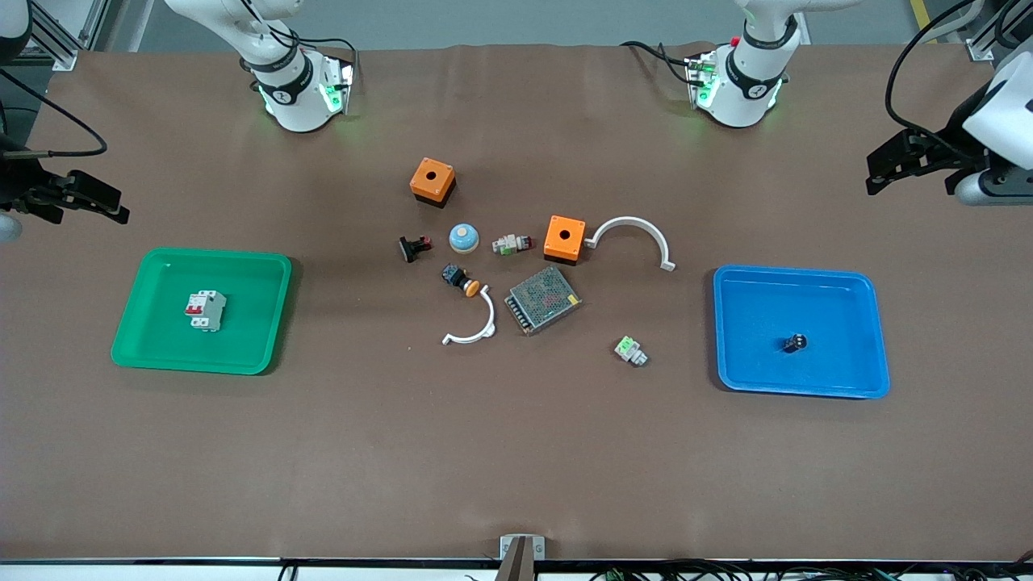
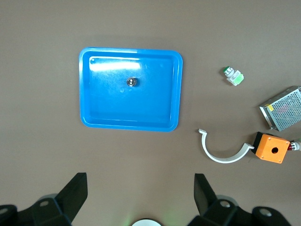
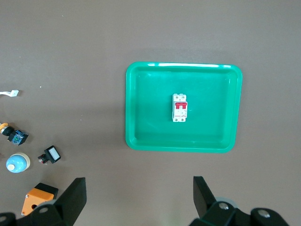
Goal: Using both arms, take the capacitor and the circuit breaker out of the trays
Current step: 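Reach the right gripper to the breaker while the left gripper reaches the capacitor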
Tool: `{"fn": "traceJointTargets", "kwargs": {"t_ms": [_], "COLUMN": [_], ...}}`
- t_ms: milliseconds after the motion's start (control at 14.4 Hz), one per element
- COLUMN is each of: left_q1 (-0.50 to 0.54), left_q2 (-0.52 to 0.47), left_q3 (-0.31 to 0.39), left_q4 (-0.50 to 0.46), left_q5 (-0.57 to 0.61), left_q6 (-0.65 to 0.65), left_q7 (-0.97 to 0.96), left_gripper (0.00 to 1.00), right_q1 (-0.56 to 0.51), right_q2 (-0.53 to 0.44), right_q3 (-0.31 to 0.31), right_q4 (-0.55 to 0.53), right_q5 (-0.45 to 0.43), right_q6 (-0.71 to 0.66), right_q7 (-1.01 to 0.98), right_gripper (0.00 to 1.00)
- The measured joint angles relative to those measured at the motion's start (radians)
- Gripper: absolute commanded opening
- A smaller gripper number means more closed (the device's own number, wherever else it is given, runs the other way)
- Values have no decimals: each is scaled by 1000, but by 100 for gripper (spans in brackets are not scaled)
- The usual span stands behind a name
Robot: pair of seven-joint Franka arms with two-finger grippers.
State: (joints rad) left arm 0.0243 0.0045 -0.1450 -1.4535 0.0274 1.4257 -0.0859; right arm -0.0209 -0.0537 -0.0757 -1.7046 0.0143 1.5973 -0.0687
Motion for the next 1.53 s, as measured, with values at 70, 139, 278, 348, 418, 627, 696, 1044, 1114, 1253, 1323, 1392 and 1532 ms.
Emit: {"fn": "traceJointTargets", "kwargs": {"t_ms": [70,139,278,348,418,627,696,1044,1114,1253,1323,1392,1532], "left_q1": [0,0,1,1,1,0,0,53,71,105,120,134,151], "left_q2": [-1,-1,2,8,20,86,112,202,224,281,312,340,389], "left_q3": [0,1,2,2,2,2,1,3,4,4,4,3,3], "left_q4": [4,6,5,5,6,3,-8,-248,-296,-367,-384,-391,-391], "left_q5": [0,1,6,27,58,107,108,109,109,109,109,107,66], "left_q6": [0,0,0,0,0,12,45,424,499,623,658,677,695], "left_q7": [0,0,0,1,7,14,14,7,7,7,7,7,7], "left_gripper": [100,100,100,100,100,100,100,100,100,100,100,99,97], "right_q1": [0,0,0,0,0,-2,-5,-26,-37,-61,-70,-79,-93], "right_q2": [0,0,0,0,0,1,1,44,69,144,189,233,292], "right_q3": [0,0,0,0,0,-2,-2,-6,-7,-9,-9,-10,-10], "right_q4": [0,1,1,2,3,4,5,9,11,27,41,54,67], "right_q5": [0,0,0,0,-1,-1,0,0,0,1,0,-1,-1], "right_q6": [0,0,0,1,1,1,1,44,69,104,112,117,131], "right_q7": [0,0,0,-1,-3,-20,-21,-24,-24,-26,-27,-30,-38], "right_gripper": [100,100,100,100,100,100,100,100,100,100,100,100,100]}}
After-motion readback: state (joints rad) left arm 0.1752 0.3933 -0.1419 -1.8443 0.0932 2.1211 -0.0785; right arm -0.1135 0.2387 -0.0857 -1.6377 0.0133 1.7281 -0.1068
